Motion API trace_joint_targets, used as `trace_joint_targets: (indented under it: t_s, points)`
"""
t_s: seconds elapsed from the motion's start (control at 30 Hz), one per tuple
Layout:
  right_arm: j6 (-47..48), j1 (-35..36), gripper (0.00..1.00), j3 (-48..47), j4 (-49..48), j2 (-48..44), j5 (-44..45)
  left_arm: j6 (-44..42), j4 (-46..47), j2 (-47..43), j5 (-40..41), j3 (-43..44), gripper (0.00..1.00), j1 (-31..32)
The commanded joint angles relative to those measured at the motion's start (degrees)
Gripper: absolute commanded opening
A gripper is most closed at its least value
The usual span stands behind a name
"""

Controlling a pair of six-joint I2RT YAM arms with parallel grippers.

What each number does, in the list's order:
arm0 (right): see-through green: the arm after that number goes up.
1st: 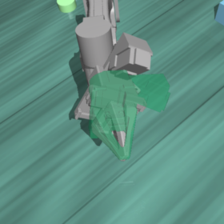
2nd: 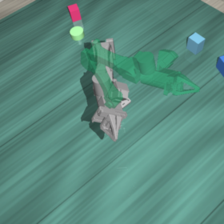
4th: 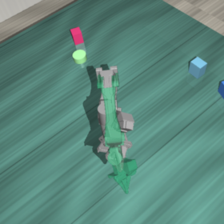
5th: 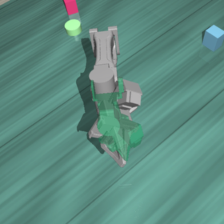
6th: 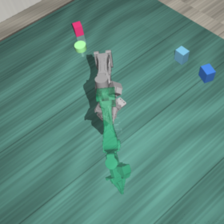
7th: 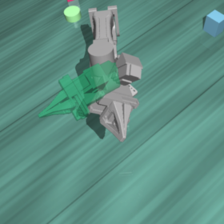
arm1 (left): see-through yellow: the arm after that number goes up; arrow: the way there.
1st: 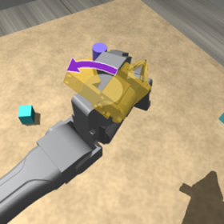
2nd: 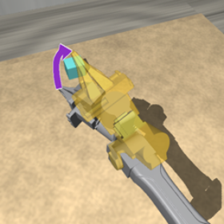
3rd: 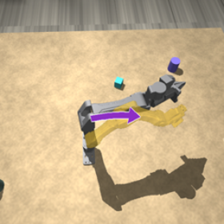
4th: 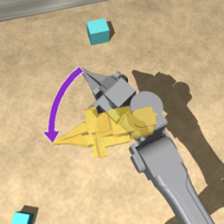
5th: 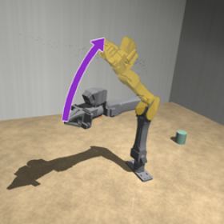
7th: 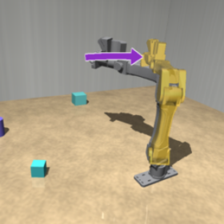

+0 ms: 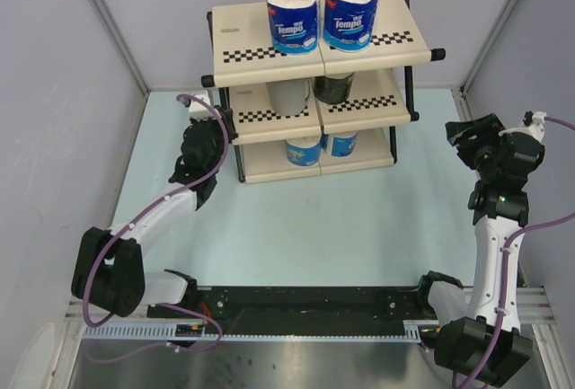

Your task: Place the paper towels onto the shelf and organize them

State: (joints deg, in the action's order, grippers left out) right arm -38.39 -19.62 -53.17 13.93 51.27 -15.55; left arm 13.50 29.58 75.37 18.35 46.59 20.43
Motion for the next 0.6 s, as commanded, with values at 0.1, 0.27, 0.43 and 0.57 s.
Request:
trace_joint_targets:
  t_s: [0.1,0.27,0.43,0.57]
  points:
    - [1.21,-0.25,0.66,-1.06,-1.10,0.50,-0.80,2.68,0.03,-4.71,-10.69,-5.80,0.00,-5.48]
    - [1.74,-0.25,0.66,-0.80,-1.19,0.76,-1.50,3.73,1.44,-4.98,-21.56,-7.83,0.01,-8.73]
    - [2.01,-0.25,0.66,-0.62,-3.73,2.61,-6.06,4.17,1.79,-4.36,-25.90,-8.18,0.00,-9.79]
    - [0.34,-0.25,0.63,-0.71,-7.69,7.00,-12.91,3.99,1.44,-4.27,-27.92,-8.18,0.00,-10.05]
